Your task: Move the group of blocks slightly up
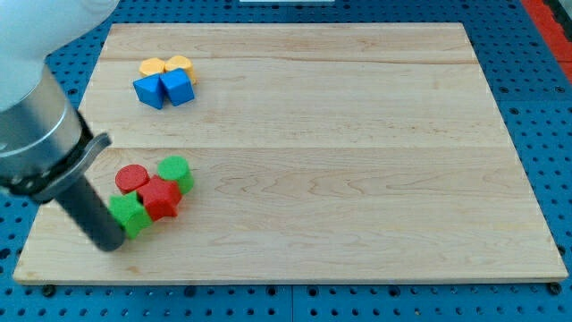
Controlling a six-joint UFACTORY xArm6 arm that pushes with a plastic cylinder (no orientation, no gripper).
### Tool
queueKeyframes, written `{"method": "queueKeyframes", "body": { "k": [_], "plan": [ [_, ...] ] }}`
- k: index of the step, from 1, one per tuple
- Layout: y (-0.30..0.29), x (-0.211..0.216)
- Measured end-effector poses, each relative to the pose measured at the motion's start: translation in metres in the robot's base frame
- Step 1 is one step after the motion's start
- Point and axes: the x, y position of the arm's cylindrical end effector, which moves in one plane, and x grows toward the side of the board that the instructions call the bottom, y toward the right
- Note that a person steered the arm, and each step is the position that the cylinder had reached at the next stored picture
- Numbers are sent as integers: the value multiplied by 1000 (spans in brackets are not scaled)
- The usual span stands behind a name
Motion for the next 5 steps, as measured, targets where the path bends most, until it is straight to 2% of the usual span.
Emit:
{"method": "queueKeyframes", "body": {
  "k": [1,2,3,5],
  "plan": [
    [3,-40],
    [27,-59],
    [55,-70],
    [58,-90]
  ]
}}
